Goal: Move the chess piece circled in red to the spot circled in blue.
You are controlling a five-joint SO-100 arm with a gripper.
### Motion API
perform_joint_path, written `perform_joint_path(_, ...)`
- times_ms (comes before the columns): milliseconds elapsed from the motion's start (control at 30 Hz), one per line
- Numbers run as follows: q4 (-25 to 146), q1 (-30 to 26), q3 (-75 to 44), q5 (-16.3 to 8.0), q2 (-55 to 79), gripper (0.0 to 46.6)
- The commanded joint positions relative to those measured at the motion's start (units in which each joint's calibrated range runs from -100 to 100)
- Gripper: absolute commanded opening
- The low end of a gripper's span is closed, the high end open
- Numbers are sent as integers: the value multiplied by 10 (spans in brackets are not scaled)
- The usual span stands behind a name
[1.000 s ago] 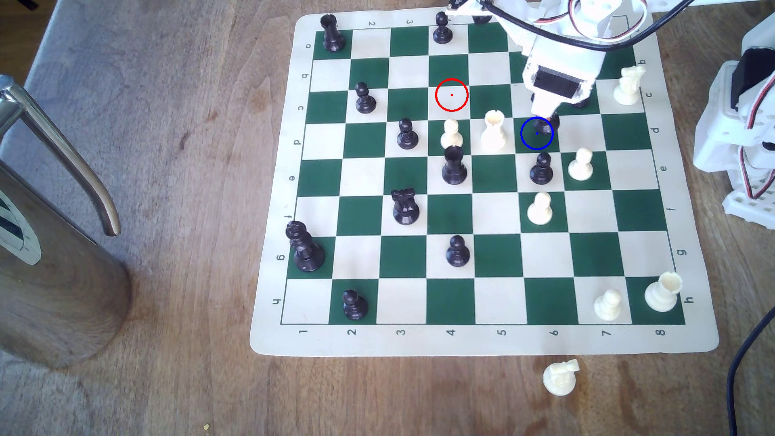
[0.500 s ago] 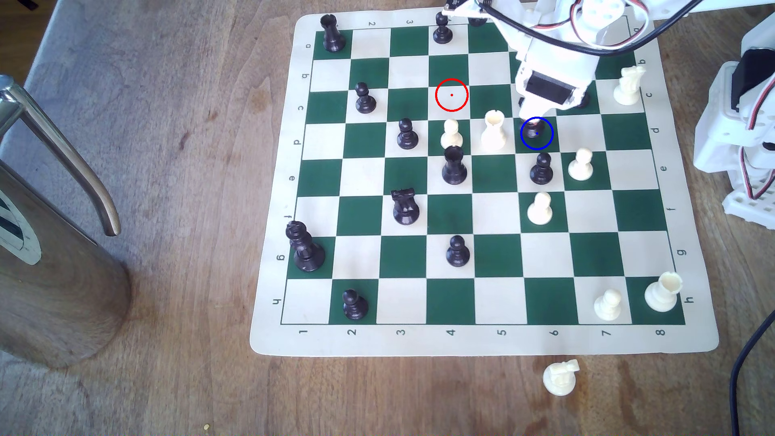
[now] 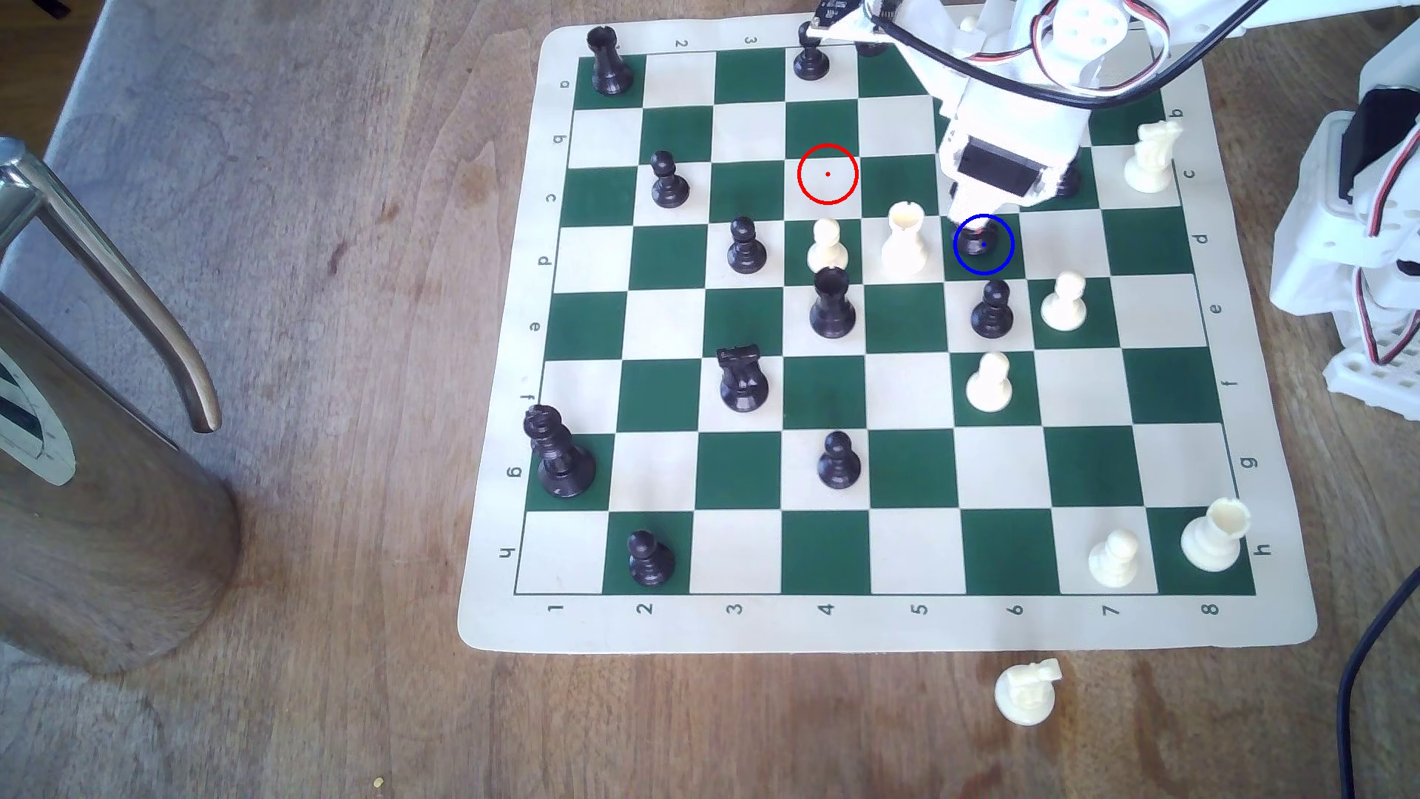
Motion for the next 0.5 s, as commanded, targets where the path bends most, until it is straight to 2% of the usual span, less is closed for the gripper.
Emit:
perform_joint_path(0, 6, 1, -6, 4, -3, 127)
perform_joint_path(467, 75, 19, -9, 30, -23, 116)
